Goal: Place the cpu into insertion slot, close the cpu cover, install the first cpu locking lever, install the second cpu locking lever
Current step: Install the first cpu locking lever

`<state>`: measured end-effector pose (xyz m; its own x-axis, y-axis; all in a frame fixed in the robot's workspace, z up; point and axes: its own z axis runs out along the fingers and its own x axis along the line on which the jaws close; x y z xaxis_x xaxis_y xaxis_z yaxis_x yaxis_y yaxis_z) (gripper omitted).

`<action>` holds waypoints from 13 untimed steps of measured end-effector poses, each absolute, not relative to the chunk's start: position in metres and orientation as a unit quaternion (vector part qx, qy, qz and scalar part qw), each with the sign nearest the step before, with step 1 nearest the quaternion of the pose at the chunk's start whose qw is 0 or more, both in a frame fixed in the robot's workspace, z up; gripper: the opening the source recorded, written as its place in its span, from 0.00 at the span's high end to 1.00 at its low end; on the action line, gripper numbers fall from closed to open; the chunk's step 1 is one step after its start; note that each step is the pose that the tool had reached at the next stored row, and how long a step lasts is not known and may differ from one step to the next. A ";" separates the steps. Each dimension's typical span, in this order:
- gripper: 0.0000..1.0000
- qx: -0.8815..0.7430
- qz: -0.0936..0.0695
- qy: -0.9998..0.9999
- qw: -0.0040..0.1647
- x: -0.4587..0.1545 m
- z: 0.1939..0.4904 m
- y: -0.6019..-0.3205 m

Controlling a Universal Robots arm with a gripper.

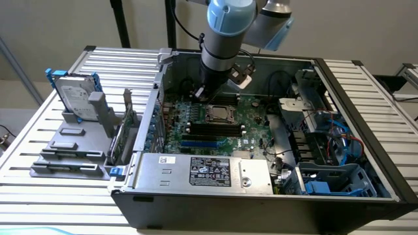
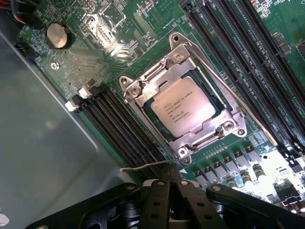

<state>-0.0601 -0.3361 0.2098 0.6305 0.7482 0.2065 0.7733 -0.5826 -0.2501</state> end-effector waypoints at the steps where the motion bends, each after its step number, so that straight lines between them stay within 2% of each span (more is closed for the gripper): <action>1: 0.89 -0.889 -0.039 -0.428 0.160 -0.060 0.210 -0.336; 13: 0.89 -0.888 -0.039 -0.429 0.160 -0.055 0.207 -0.333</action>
